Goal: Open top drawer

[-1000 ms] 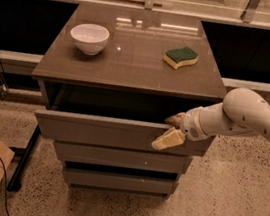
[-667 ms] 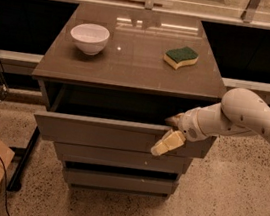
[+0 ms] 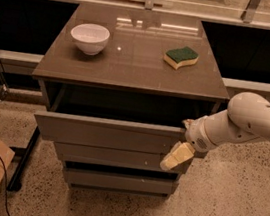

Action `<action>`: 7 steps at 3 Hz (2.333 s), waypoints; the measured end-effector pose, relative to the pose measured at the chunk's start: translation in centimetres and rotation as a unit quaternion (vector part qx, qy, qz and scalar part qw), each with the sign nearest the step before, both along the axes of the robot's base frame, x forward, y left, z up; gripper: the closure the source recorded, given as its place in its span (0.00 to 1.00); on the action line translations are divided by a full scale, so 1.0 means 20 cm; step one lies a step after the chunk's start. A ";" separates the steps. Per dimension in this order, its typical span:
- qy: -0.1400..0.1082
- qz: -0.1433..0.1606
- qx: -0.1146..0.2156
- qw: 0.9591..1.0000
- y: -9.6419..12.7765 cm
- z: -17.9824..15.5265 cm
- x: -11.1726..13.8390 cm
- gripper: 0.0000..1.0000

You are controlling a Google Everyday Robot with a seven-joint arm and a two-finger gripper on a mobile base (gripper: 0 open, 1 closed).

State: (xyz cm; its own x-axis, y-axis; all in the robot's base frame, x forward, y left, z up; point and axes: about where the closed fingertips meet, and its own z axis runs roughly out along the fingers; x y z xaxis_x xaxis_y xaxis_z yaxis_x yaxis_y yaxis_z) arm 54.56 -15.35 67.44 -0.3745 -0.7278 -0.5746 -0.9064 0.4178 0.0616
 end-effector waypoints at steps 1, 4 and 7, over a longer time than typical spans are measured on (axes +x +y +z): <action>0.022 0.006 -0.015 1.000 -0.02 -0.07 -0.04 0.19; 0.022 0.006 -0.015 1.000 -0.02 0.01 -0.04 0.55; 0.022 0.006 -0.016 1.000 -0.02 0.04 -0.04 0.00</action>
Offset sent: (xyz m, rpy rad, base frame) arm -0.0443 -0.0157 -0.0348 -0.1293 0.1589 0.0617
